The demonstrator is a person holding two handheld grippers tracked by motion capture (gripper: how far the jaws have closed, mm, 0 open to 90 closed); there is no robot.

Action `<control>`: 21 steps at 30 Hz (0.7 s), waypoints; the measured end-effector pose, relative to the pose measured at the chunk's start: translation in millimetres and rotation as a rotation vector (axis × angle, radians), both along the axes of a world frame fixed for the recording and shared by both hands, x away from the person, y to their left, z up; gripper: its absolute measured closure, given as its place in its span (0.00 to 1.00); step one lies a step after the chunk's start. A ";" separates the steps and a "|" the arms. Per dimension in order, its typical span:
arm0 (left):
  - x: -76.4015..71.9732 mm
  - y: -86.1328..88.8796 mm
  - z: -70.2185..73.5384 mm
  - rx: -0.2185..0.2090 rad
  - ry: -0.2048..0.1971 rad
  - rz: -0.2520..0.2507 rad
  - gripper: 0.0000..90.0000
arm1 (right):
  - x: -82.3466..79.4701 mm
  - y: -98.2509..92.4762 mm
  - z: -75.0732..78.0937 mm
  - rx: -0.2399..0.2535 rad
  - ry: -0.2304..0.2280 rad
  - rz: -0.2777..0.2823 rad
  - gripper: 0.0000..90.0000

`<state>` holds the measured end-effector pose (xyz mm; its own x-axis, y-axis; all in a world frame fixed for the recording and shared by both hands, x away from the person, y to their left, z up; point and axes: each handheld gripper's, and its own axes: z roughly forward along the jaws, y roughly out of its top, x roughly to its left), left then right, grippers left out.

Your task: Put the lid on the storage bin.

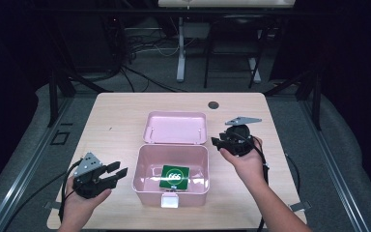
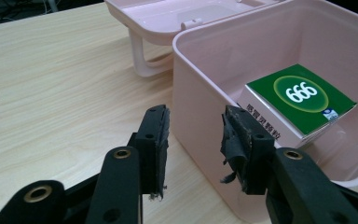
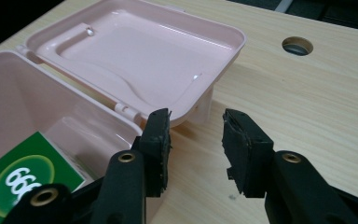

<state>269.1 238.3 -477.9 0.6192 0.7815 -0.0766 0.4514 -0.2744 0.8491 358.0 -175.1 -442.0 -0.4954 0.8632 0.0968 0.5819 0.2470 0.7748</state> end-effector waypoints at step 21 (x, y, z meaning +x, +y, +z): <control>-7.8 -17.2 2.9 -0.024 0.026 -0.078 0.74 | 45.1 19.7 15.8 -0.030 0.055 -0.019 0.68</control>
